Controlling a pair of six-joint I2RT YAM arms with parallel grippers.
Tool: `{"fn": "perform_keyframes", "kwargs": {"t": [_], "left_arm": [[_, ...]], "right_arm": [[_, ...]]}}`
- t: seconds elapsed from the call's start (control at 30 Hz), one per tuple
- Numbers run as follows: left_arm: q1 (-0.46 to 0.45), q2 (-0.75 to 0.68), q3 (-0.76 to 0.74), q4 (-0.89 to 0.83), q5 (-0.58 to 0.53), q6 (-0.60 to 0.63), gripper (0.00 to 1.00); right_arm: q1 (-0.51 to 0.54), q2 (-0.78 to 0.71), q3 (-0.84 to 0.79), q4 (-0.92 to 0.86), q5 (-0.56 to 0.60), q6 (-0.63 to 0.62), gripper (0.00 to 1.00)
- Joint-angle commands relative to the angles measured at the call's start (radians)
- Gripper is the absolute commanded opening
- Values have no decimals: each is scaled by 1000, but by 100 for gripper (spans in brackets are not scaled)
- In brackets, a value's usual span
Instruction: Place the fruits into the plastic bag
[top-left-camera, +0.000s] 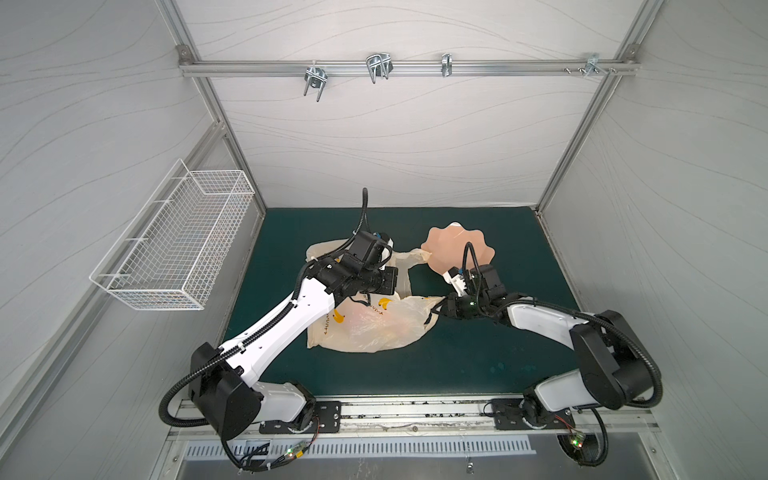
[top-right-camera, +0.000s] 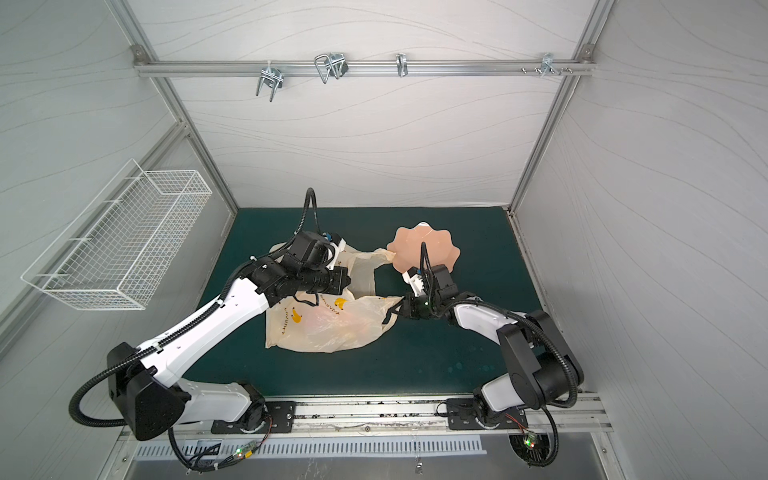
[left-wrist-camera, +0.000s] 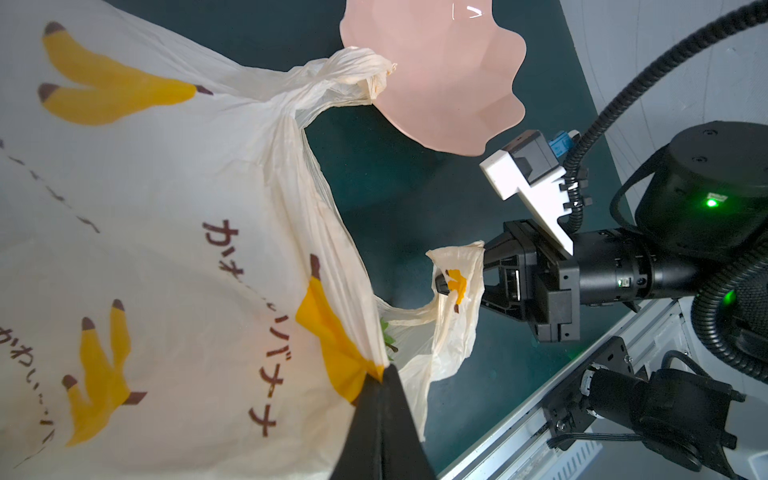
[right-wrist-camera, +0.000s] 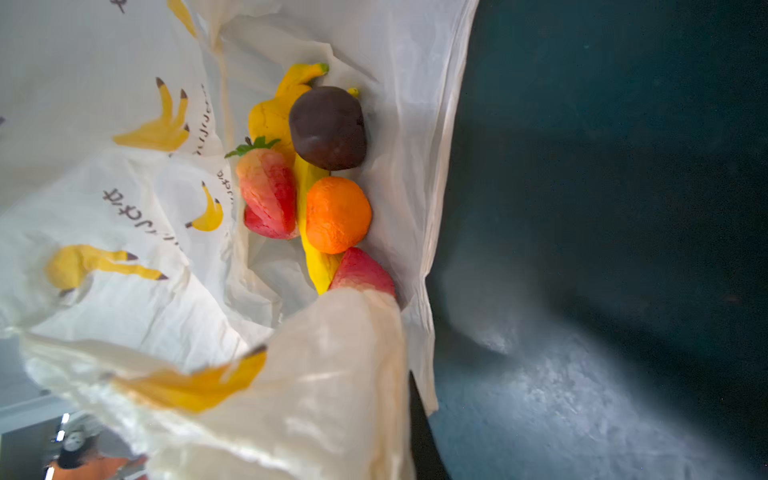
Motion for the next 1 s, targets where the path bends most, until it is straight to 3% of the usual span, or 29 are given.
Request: {"fn": "perform_keyframes", "kwargs": {"t": [0.0, 0.33, 0.53, 0.77, 0.97], "left_arm": [[2, 24, 85, 0, -15, 18, 3], [5, 122, 346, -95, -100, 122, 55], [6, 244, 552, -176, -85, 247, 73], [7, 429, 762, -261, -86, 369, 76], [6, 575, 847, -259, -116, 484, 77]], "right_arm": [[24, -42, -11, 14, -4, -3, 0], [56, -52, 2, -29, 16, -11, 0], [60, -70, 6, -50, 22, -11, 0], [74, -102, 14, -91, 22, -11, 0], [91, -128, 33, -150, 18, -26, 0]]}}
